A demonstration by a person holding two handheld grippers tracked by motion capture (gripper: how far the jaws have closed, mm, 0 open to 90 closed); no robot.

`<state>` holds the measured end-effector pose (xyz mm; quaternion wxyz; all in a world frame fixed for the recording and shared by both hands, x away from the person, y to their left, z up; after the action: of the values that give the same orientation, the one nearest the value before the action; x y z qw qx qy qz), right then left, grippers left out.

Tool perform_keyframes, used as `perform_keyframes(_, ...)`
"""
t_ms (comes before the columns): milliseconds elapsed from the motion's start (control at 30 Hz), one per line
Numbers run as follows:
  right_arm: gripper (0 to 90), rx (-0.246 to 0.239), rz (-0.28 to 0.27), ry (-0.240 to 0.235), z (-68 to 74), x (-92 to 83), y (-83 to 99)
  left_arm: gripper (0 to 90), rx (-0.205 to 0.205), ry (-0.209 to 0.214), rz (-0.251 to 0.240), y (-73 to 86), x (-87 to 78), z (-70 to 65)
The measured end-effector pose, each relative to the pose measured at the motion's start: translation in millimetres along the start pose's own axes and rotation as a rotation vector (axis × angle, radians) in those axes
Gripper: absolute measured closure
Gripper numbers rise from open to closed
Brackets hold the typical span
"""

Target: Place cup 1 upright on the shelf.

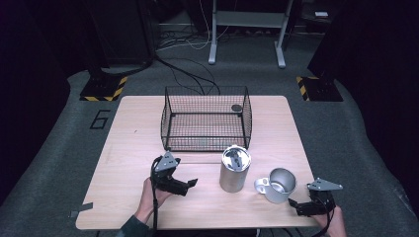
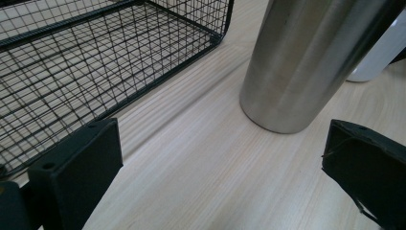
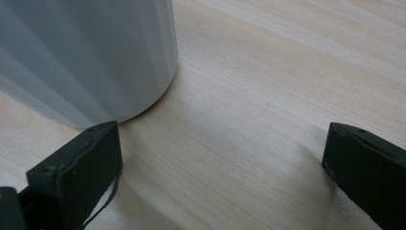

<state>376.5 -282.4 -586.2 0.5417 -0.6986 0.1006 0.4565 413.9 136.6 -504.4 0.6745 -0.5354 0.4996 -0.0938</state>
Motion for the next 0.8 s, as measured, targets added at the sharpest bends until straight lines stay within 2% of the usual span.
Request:
perform_keyframes(67,0.0,0.001,0.001,0.001,0.0,0.0,0.0,0.0,-0.013,0.009,-0.005,-1.6,4.4,-1.2)
perform_keyframes(267,0.0,0.001,0.0,0.001,-0.1,0.0,0.0,0.0,0.004,0.059,-0.024,-14.0,11.2,-12.0)
perform_keyframes(800,0.0,0.009,-0.004,0.005,-0.1,0.0,-0.1,0.0,0.058,0.132,-0.045,-41.4,31.3,-40.6)
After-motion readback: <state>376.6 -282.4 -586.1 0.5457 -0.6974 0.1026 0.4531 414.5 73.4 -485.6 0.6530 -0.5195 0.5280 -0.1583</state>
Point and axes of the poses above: each handheld gripper's, and its own axes: x roughly forward along the jaws, y roughly out of its underside, z roughly to its left, the point moved 8 cm from there along x, roughly forward along the jaws, and after that the axes turned 4 degrees about z, right-handed, at the moved point
